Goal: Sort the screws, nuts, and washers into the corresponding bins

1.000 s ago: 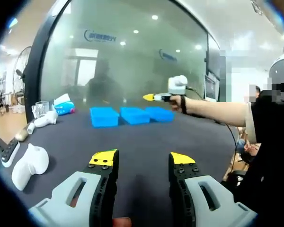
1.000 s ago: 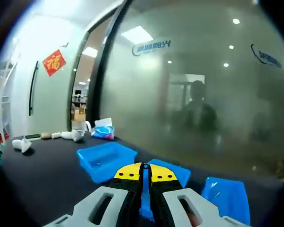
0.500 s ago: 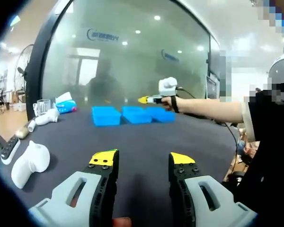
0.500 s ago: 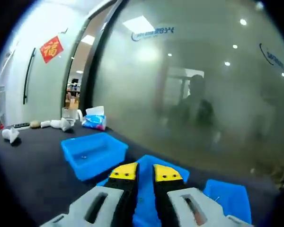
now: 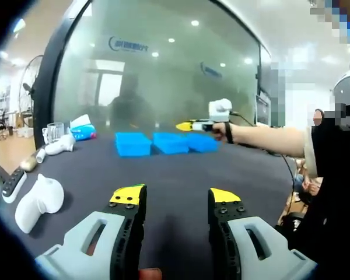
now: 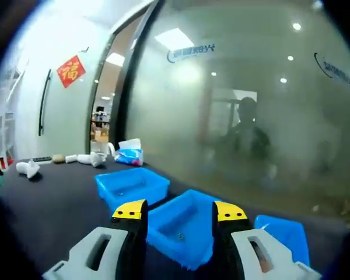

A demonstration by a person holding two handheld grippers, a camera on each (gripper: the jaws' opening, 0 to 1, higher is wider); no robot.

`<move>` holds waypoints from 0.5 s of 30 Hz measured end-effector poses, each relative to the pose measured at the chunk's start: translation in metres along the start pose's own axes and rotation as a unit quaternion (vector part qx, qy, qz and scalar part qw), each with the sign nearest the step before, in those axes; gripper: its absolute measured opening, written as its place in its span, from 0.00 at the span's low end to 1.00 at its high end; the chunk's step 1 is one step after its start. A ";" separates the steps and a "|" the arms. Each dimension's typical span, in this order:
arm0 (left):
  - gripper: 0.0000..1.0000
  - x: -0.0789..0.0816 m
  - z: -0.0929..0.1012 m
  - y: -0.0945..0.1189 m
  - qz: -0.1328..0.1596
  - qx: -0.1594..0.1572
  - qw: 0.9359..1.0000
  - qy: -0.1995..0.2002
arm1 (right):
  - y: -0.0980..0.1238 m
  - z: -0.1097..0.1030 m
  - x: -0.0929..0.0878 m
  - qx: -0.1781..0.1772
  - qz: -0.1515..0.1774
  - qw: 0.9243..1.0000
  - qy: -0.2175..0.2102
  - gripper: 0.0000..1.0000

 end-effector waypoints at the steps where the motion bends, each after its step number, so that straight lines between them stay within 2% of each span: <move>1: 0.41 0.001 -0.002 0.000 0.002 0.003 1.000 0.001 | 0.008 -0.004 0.001 0.004 -0.001 1.000 -0.002 0.41; 2: 0.41 0.002 -0.003 0.000 0.004 0.005 1.000 0.001 | 0.017 -0.012 0.006 0.019 0.016 1.000 -0.010 0.41; 5: 0.41 0.007 -0.008 0.001 0.012 0.015 1.000 0.000 | 0.052 -0.025 0.008 0.033 0.022 0.999 0.000 0.41; 8: 0.42 0.011 -0.011 0.001 0.018 0.020 1.000 0.001 | 0.084 -0.035 0.007 0.044 0.027 0.998 0.028 0.42; 10: 0.43 0.014 -0.011 0.001 0.020 0.022 1.000 -0.003 | 0.108 -0.039 0.006 0.053 0.035 0.998 0.009 0.42; 15: 0.43 0.019 -0.010 0.001 0.023 0.023 0.999 -0.009 | 0.164 -0.031 0.000 0.032 0.047 0.998 0.001 0.42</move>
Point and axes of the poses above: the point that each gripper's makers call its tool centre point, and the gripper's own axes: y roughly backward along the fingers, z roughly to its right, x roughly out of its top, the point moved 1 cm from there along y, roughly backward along the fingers, and after that the axes turned 3 degrees about -z, right-handed, at the moved point
